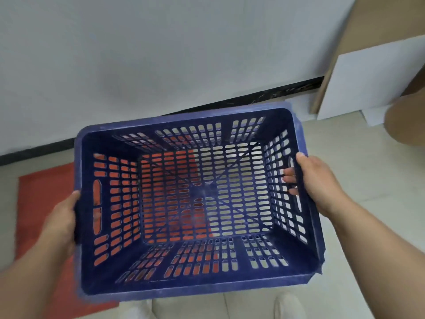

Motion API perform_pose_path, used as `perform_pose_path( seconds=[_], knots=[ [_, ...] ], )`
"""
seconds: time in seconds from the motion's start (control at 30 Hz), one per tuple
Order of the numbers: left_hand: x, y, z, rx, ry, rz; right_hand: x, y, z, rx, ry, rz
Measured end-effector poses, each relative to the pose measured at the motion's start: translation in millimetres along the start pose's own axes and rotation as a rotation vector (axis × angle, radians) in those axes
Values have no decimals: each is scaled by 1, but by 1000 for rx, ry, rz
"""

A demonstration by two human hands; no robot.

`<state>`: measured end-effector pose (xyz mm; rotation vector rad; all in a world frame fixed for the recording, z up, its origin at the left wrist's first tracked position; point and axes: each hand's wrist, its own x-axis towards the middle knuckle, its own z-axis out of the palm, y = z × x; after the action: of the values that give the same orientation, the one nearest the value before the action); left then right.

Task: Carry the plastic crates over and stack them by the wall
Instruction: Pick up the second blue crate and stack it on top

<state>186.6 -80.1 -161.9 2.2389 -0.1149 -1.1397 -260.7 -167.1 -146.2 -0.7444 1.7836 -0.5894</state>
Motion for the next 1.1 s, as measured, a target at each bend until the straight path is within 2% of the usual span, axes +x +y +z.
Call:
perform_pose_path(
  seconds=[0.17,0.27,0.47,0.63,0.8,0.97,1.1],
  knots=[
    [132,-26,-127,-69,49,-22,-12,-14,122,-63,-57,-43],
    [123,-5,-147,-57,96,-40,-16,-15,191,-81,-80,-33],
    [166,-20,-204,-73,49,-91,-23,-12,287,-134,-116,1],
    [194,-39,-218,-81,-10,-100,-33,-4,313,-230,-74,-7],
    [206,-52,-228,-57,-76,-112,-44,6,315,-445,19,1],
    [202,-47,-236,81,-215,-147,-54,10,313,-242,-10,235],
    [199,-46,-234,25,-310,-156,-56,15,310,-146,-89,235]
  ],
)
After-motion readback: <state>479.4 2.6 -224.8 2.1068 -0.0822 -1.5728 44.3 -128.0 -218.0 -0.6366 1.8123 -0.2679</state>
